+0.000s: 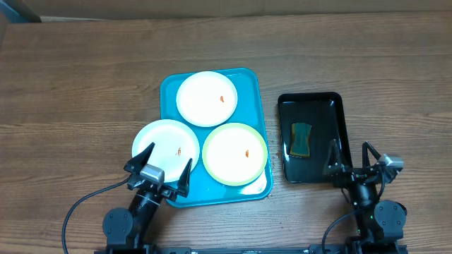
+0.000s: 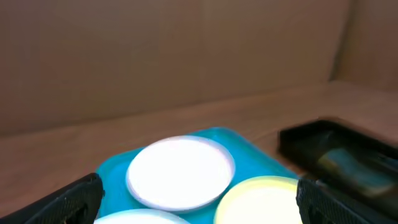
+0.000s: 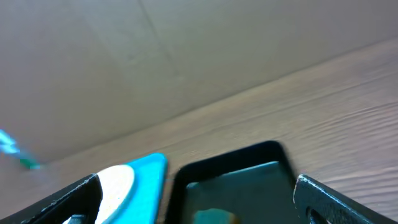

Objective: Clean dirty plates on tray and stack at the side
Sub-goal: 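Reach the right gripper to the black tray and grasp the sponge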

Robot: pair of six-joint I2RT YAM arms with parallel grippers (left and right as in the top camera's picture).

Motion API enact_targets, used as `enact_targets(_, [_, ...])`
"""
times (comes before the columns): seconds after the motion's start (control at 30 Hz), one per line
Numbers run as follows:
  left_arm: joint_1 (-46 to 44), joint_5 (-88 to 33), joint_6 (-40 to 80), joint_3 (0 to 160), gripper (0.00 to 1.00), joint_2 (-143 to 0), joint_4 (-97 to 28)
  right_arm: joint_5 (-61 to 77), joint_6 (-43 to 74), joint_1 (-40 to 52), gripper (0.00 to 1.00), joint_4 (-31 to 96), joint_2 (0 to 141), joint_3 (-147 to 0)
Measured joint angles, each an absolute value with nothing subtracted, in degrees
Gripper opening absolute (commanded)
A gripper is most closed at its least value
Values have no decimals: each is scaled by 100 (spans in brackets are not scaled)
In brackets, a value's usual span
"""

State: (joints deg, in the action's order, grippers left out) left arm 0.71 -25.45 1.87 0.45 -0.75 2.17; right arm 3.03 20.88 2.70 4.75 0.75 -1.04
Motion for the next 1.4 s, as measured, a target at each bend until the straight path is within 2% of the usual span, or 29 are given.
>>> enact_targets(0.17, [71,-3173,954,71,100,-75,1192,1343,2602,270,100,250,73,-106])
enact_targets(0.33, [71,-3378,1212,784,100,-80,961,2062,2735,272,100,1201,97,-565])
enact_targets(0.4, [71,-3387,1184,1352,100,-121,552,2180,2659,270,100,1514,169,-1107])
enact_targets(0.53, [71,-3240,937,3098,100,-624,-1197,2329,2314,270,100,2408,685,-2921])
enact_targets(0.63, [71,-3013,766,4289,100,-1219,-2563,2408,2141,270,100,3492,1439,-4386])
enact_targets(0.83, [71,-2499,631,5931,100,-2626,-4687,2464,2005,272,100,5566,3354,-6160])
enact_targets(1.3, [71,-2314,646,6090,100,-4335,-6375,2241,1896,272,100,6016,6377,-6449])
enact_targets(1.33, [71,-2316,652,6090,100,-4388,-6396,2108,1890,270,98,6012,6617,-6449])
enact_targets(1.4, [71,-2362,692,6090,100,-4519,-6425,1885,1879,272,86,6001,7024,-6436])
